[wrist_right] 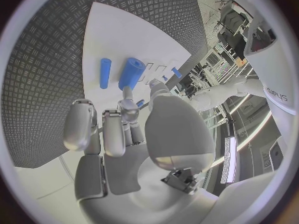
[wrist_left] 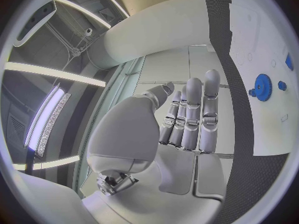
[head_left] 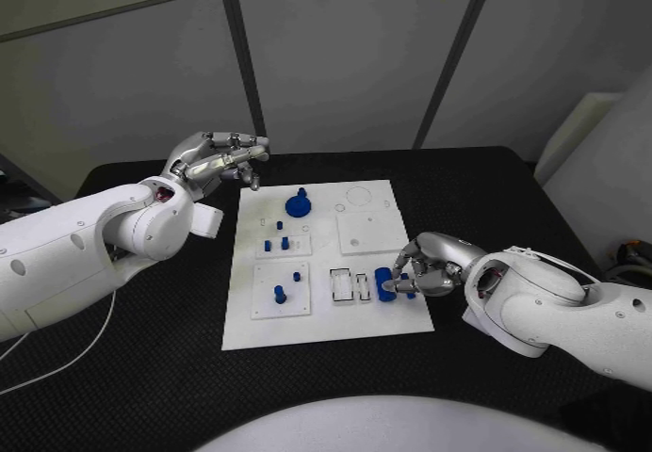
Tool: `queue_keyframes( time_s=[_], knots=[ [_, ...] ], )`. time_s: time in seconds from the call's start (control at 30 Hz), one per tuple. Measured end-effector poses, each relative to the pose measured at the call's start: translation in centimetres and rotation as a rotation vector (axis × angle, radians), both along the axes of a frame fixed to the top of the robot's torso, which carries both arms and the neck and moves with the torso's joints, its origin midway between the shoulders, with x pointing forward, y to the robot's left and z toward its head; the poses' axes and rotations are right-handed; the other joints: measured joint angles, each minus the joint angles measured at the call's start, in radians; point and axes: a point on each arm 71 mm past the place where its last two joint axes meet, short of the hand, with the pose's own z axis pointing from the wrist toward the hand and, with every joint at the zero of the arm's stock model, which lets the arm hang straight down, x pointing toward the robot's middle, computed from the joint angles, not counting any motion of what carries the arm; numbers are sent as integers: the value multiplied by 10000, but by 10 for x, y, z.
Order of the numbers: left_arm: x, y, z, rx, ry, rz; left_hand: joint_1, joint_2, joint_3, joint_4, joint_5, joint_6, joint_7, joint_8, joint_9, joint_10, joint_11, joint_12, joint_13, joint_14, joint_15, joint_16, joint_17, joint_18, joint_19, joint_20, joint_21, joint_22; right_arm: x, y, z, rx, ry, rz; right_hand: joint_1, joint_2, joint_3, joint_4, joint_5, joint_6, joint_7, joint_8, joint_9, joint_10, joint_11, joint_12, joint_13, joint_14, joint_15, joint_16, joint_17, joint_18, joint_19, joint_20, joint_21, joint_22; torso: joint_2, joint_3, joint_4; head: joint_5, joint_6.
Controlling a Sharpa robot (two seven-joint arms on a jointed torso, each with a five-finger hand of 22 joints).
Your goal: Assemble the parts on the task board
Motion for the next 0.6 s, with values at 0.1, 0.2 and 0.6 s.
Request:
queue_keyframes(
  time_s=[0.1, 0.2, 0.6],
  knots=[
    [0, 0, 0, -2, -1, -2, -4, -4, 0, 0, -40, 0, 0, 0, 0, 0, 0, 0, 0, 0, 0, 0, -10, 0, 0, 0, 0, 0, 1, 1, -2, -81, 39, -57, 0, 0, -28, 0, -38, -48, 25, 40, 12, 0, 0, 0, 0, 0, 0, 0, 3, 1, 0, 0, 0, 0, 5, 0, 0, 1, -24],
    [0, 0, 0, -3, 5, -6, -29, -29, 0, 0, -40, 0, 0, 0, 0, 0, 0, 0, 0, 0, 0, 0, -11, 0, 0, 0, 0, -1, 1, 2, -4, -172, 65, -115, -52, 52, -56, 1, -39, -67, 6, 40, 32, 0, 0, 0, 9, 0, 0, 0, 2, 1, 0, 0, 0, 0, 10, 1, 0, 1, -49],
    [0, 0, -1, -4, 13, -11, -40, -40, -28, 28, -40, 0, 0, 0, 0, -35, -35, 0, 0, 0, 0, 0, -10, 0, 0, 0, 0, -2, 5, 7, -10, -523, 172, -229, -306, 175, -305, 29, -78, -138, 7, 143, 121, -107, 31, -67, 7, 38, 37, 0, 0, 2, -1, 0, 0, -10, 11, 1, -8, 37, -120]
  ],
)
